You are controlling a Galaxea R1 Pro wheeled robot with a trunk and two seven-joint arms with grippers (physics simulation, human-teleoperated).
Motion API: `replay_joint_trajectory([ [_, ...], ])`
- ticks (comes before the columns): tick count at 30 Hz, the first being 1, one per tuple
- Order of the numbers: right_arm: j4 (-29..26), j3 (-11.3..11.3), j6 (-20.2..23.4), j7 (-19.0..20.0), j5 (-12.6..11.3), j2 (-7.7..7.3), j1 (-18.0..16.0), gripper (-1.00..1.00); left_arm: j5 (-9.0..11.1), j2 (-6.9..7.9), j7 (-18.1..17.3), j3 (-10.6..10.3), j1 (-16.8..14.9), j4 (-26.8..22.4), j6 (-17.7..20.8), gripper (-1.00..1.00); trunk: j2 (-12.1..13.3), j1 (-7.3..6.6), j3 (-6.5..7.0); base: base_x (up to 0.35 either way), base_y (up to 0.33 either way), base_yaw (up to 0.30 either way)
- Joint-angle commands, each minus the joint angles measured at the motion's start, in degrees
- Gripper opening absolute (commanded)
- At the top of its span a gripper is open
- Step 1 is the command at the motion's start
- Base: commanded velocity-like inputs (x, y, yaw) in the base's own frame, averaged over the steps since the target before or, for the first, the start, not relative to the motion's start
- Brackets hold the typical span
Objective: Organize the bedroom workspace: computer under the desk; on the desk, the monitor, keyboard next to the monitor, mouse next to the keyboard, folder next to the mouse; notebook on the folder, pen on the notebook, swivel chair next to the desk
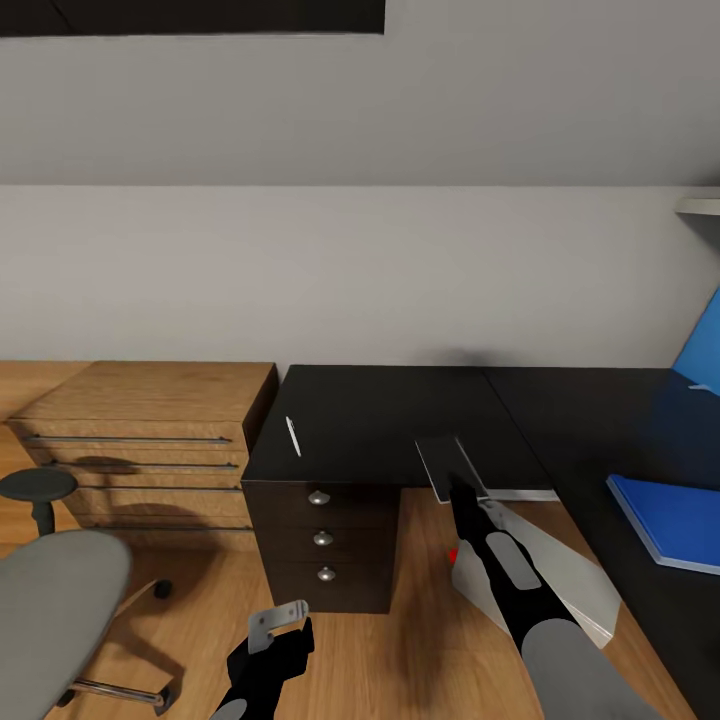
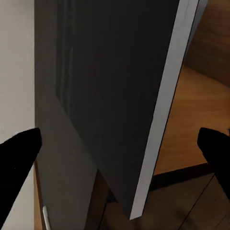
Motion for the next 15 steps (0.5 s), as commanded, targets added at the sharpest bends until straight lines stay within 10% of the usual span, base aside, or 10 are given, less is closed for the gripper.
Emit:
replay_joint_trajectory([
  [1,-0.05,-0.37,0.38,0.11,-0.38,0.1,-0.02,-1.0,0.4,0.0,0.37,-0.04,-0.01,-0.1,0.15,1.0,-0.03,0.0,-0.04,0.0,0.0,0.0],
  [15,-0.07,-0.37,0.38,0.25,-0.2,0.08,-0.02,-1.0,0.4,0.0,0.38,-0.04,-0.01,-0.13,0.15,1.0,0.37,-0.22,0.14,0.0,0.0,0.0],
])
